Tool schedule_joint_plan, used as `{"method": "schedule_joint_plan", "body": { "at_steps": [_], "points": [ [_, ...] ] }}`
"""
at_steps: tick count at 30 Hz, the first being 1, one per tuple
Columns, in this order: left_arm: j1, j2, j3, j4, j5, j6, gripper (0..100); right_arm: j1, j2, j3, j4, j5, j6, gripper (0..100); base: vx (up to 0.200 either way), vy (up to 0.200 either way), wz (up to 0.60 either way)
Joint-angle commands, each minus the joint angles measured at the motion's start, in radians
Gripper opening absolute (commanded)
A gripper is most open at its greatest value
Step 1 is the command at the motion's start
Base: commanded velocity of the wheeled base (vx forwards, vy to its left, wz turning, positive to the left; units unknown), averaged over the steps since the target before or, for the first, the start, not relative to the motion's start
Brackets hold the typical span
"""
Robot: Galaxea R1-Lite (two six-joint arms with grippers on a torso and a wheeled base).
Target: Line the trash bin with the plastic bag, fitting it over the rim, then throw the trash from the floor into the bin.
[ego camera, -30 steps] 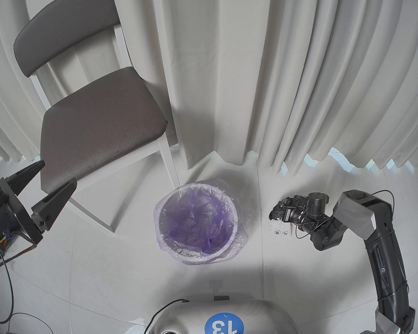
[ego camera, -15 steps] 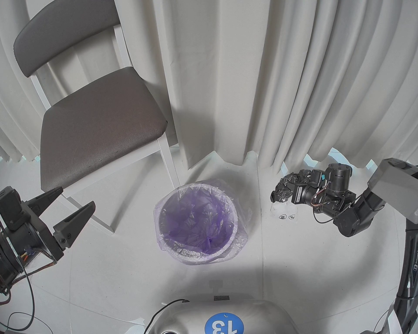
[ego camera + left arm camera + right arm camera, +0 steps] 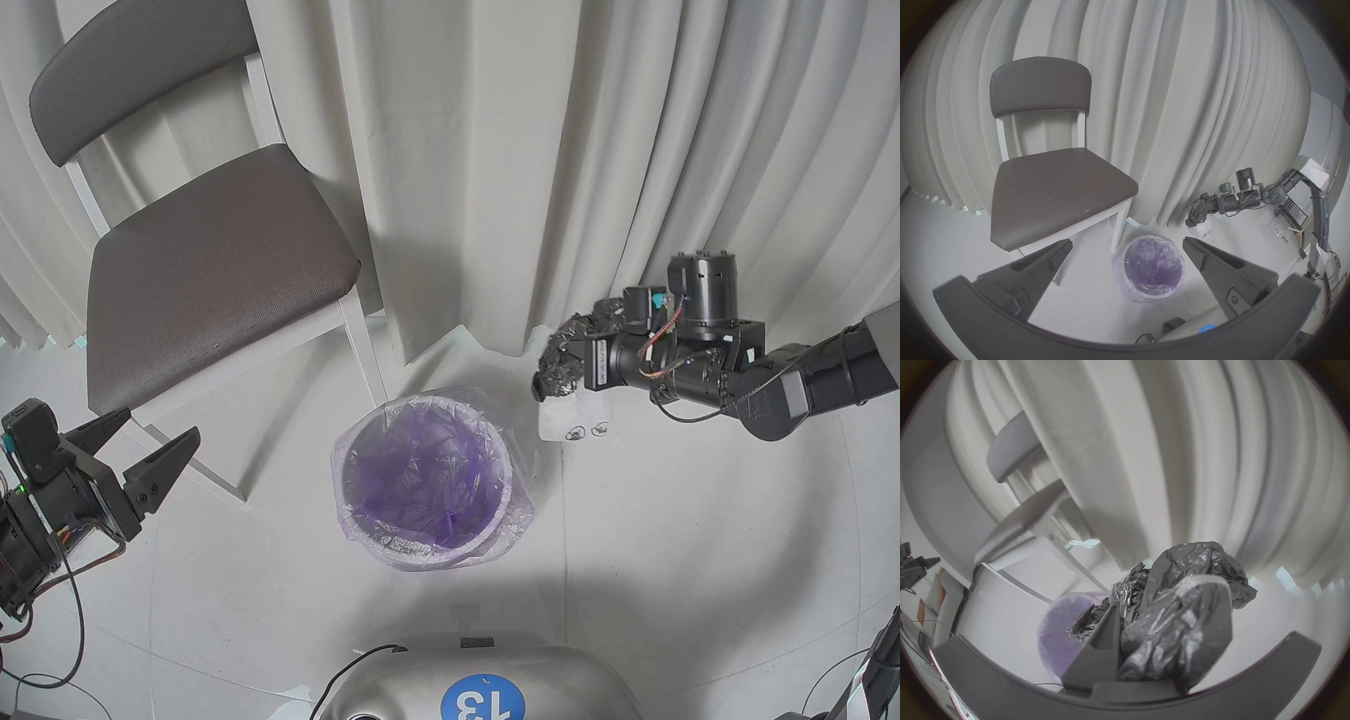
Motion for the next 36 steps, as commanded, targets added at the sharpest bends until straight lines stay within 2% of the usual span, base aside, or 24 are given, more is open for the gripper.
{"method": "schedule_joint_plan", "body": {
  "at_steps": [1,6,9,10,14,18,24,31,32,36],
  "points": [
    [0.029,-0.013,-0.008,0.002,-0.002,0.005,100,0.126,-0.043,-0.014,0.0,-0.016,-0.001,0,0.0,0.0,0.0],
    [0.027,-0.021,-0.008,0.006,-0.002,0.01,100,0.24,-0.027,0.056,-0.038,-0.022,-0.002,0,0.0,0.0,0.0],
    [0.027,-0.019,-0.008,0.006,-0.002,0.01,100,0.281,0.025,0.085,-0.086,-0.053,-0.002,0,0.0,0.0,0.0],
    [0.025,-0.019,-0.006,0.006,-0.002,0.01,100,0.301,0.068,0.094,-0.147,-0.085,-0.001,0,0.0,0.0,0.0],
    [0.025,-0.017,-0.006,0.006,-0.002,0.01,100,0.336,0.165,0.123,-0.322,-0.105,0.004,0,0.0,0.0,0.0],
    [0.025,-0.019,-0.008,-0.001,-0.002,0.01,100,0.349,0.263,0.137,-0.514,-0.109,-0.001,0,0.0,0.0,0.0],
    [0.025,-0.022,-0.008,-0.003,-0.002,0.01,100,0.373,0.367,0.154,-0.73,-0.135,-0.007,0,0.0,0.0,0.0],
    [0.024,-0.017,-0.011,-0.02,-0.001,0.001,100,0.381,0.427,0.143,-0.82,-0.137,-0.022,0,0.0,0.0,0.0],
    [0.024,-0.017,-0.006,-0.038,-0.001,-0.001,100,0.373,0.453,0.134,-0.851,-0.137,-0.078,0,0.0,0.0,0.0],
    [0.024,-0.011,-0.001,-0.052,-0.002,-0.002,100,0.35,0.504,0.117,-0.945,-0.134,-0.206,0,0.0,0.0,0.0]
  ]
}}
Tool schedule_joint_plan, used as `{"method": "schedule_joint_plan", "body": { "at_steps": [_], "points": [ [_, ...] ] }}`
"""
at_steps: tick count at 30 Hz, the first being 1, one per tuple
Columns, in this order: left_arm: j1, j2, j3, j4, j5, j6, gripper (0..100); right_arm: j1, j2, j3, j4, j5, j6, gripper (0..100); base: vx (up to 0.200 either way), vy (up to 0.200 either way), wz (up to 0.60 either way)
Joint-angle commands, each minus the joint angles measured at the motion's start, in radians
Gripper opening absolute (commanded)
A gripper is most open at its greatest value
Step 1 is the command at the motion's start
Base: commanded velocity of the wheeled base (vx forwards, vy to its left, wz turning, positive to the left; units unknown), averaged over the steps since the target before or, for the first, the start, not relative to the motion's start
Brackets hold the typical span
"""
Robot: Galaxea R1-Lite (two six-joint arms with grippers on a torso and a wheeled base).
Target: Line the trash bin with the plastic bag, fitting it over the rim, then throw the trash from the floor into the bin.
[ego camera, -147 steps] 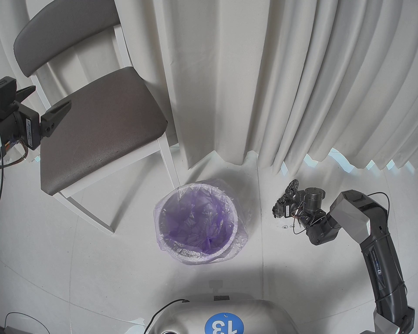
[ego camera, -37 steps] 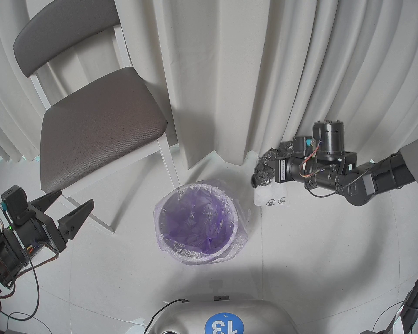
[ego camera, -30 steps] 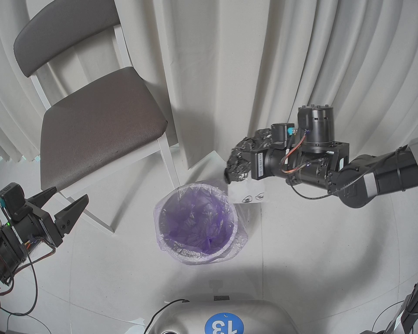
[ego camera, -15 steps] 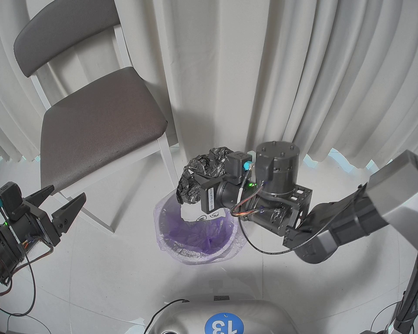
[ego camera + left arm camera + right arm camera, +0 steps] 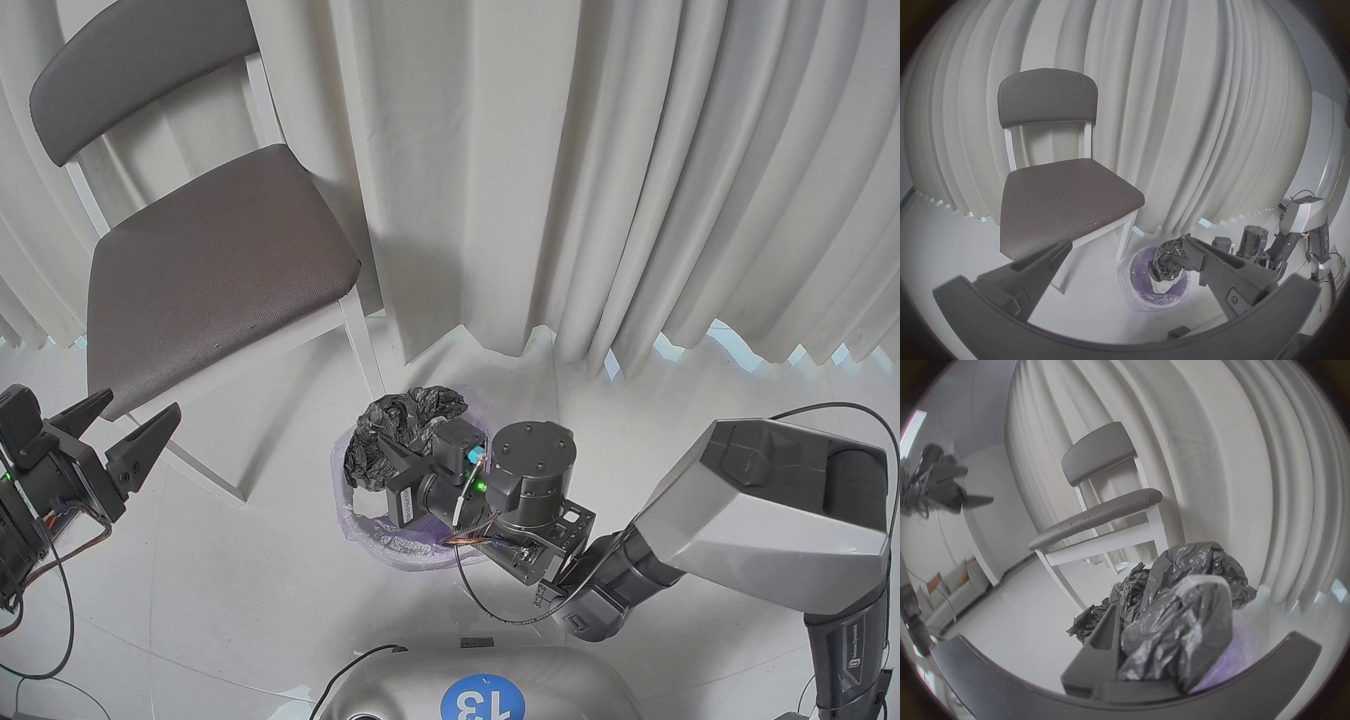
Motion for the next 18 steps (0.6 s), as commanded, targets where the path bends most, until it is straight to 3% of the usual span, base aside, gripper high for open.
{"method": "schedule_joint_plan", "body": {
  "at_steps": [1,5,18],
  "points": [
    [-0.001,0.008,0.007,-0.019,-0.001,-0.002,100,-0.03,0.114,-0.029,-0.096,0.008,-0.146,0,0.0,0.0,0.0],
    [-0.002,0.012,0.011,-0.019,-0.001,-0.004,100,-0.059,0.157,-0.071,-0.137,0.017,-0.225,0,0.0,0.0,0.0],
    [-0.002,0.011,0.014,-0.019,-0.001,-0.004,100,-0.065,0.209,-0.034,-0.177,0.034,-0.275,0,0.0,0.0,0.0]
  ]
}}
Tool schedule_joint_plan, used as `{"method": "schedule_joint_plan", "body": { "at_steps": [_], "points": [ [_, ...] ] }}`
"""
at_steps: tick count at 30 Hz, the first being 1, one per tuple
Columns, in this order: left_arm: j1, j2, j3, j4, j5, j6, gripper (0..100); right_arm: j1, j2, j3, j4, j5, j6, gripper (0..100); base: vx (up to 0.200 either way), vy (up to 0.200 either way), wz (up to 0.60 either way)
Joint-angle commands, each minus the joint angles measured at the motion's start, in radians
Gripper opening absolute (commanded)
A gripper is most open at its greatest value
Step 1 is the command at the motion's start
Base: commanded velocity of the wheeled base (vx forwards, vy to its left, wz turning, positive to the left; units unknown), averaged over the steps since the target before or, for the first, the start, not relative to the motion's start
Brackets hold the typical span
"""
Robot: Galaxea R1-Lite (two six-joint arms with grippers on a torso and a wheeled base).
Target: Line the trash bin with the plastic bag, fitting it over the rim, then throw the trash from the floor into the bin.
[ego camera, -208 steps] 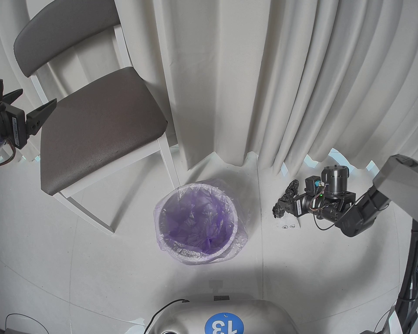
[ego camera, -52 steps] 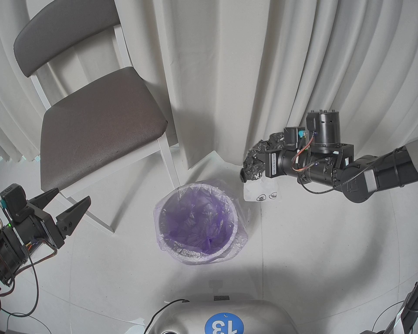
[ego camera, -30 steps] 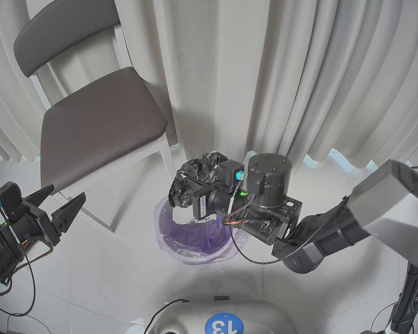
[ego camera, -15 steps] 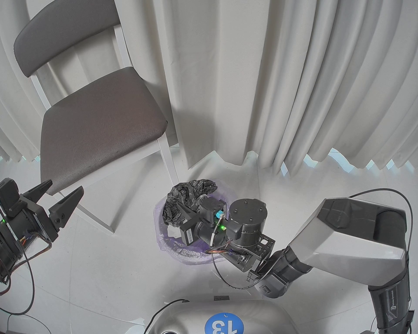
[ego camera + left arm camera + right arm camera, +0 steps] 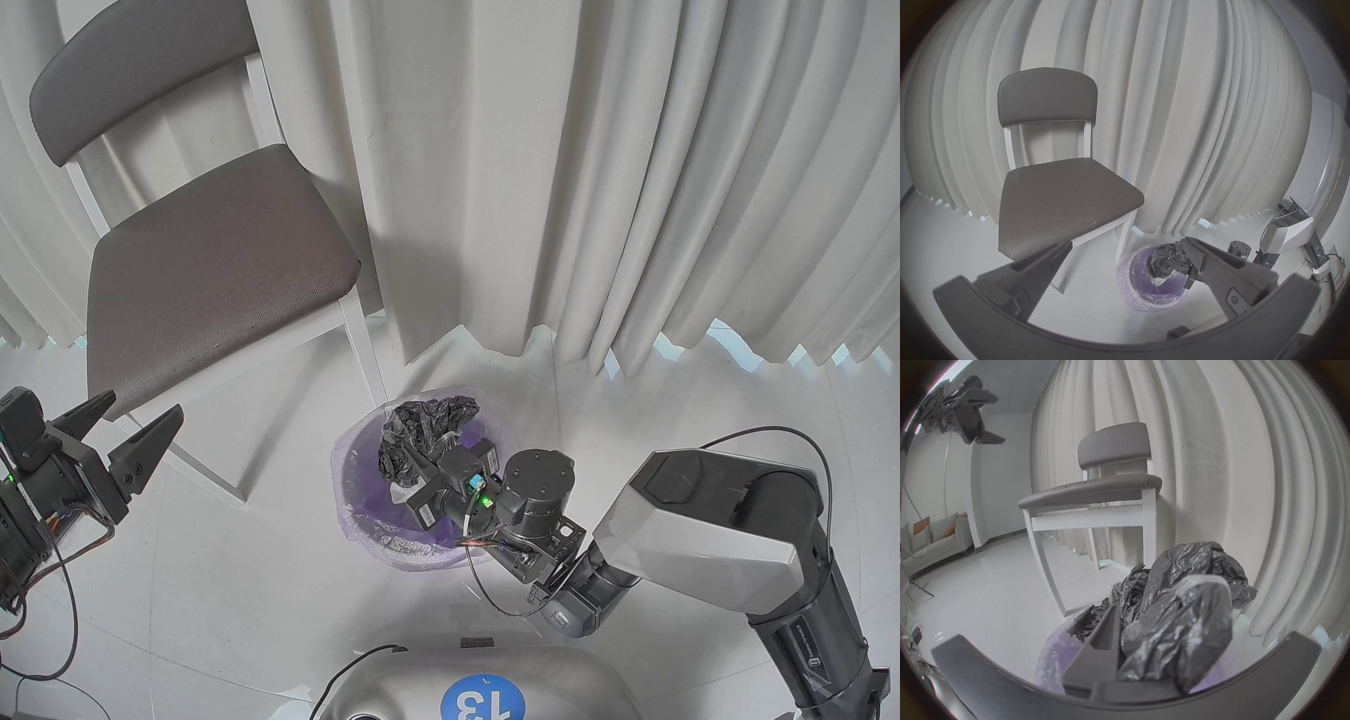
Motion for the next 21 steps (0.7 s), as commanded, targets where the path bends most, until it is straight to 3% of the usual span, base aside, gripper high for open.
{"method": "schedule_joint_plan", "body": {
  "at_steps": [1,12,21],
  "points": [
    [0.0,0.002,0.001,0.0,0.0,0.0,100,0.008,0.021,0.033,-0.007,0.001,-0.031,0,0.0,0.0,0.0],
    [-0.002,0.001,0.005,-0.03,-0.001,-0.003,100,0.076,-0.013,0.082,-0.031,0.001,-0.044,0,0.0,0.0,0.0],
    [-0.002,0.002,0.005,-0.03,0.0,-0.003,100,0.1,-0.027,0.105,-0.063,0.001,-0.102,0,0.0,0.0,0.0]
  ]
}}
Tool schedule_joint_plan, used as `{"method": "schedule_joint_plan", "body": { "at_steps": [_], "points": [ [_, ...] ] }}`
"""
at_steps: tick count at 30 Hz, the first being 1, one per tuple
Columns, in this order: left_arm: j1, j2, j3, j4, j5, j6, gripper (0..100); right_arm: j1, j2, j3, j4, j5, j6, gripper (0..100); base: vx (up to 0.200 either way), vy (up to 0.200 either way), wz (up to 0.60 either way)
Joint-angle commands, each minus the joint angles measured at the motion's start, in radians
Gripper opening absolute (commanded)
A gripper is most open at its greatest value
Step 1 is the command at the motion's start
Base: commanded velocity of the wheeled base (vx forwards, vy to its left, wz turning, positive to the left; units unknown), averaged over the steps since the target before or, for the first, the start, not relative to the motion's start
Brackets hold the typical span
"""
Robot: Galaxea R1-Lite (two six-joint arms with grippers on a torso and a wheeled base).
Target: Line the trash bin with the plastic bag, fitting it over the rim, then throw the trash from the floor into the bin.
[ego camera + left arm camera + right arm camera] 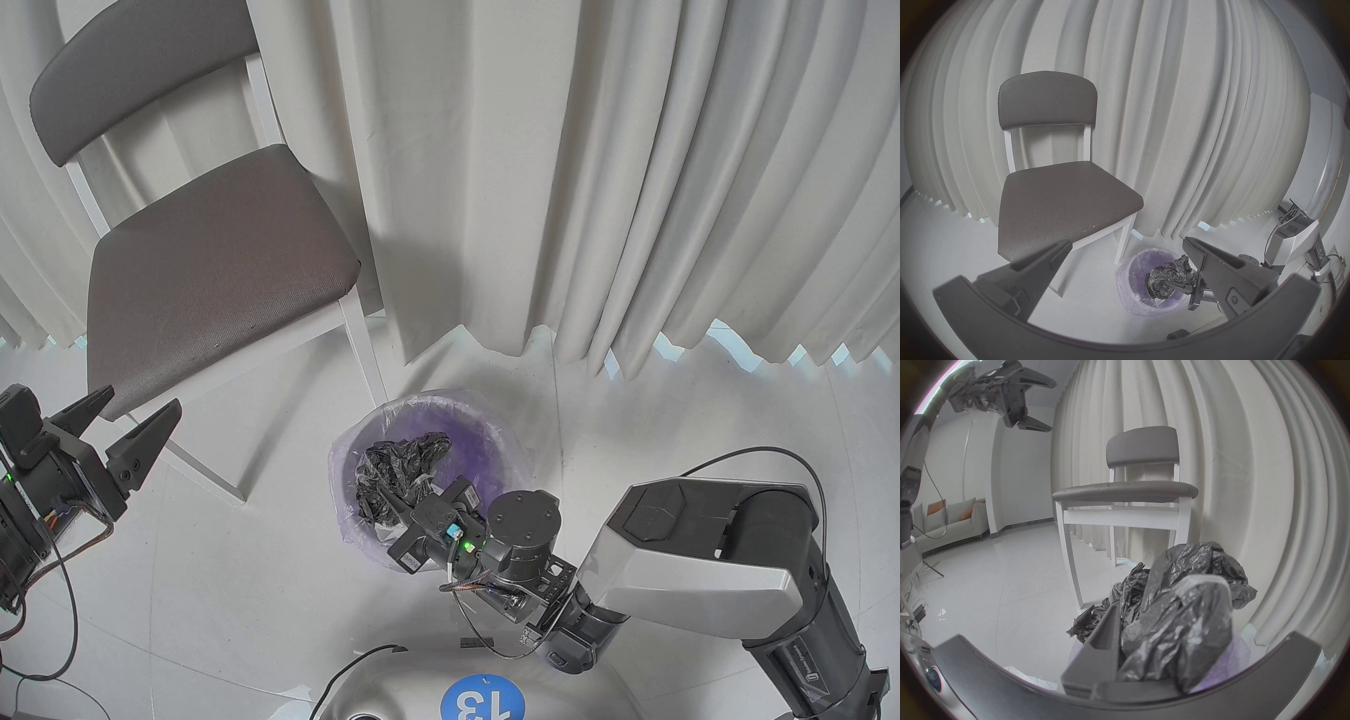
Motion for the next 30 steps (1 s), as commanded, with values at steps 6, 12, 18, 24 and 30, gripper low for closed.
{"method": "schedule_joint_plan", "body": {
  "at_steps": [6,12,18,24,30],
  "points": [
    [-0.014,-0.001,0.0,0.0,0.0,-0.001,100,0.015,-0.032,0.031,-0.003,0.0,-0.004,0,0.0,0.0,0.0],
    [-0.014,-0.003,0.002,0.0,0.0,-0.001,100,-0.004,-0.051,0.031,0.003,0.0,-0.006,0,0.0,0.0,0.0],
    [-0.014,-0.006,0.002,0.0,0.0,-0.001,100,-0.028,-0.08,0.04,0.009,-0.009,-0.017,0,0.0,0.0,0.0],
    [-0.015,-0.007,0.002,0.0,0.0,-0.001,100,-0.036,-0.08,0.064,0.001,-0.006,-0.026,0,0.0,0.0,0.0],
    [-0.017,-0.007,0.002,0.0,0.0,0.001,100,0.01,-0.071,0.107,-0.017,-0.003,-0.027,0,0.0,0.0,0.0]
  ]
}}
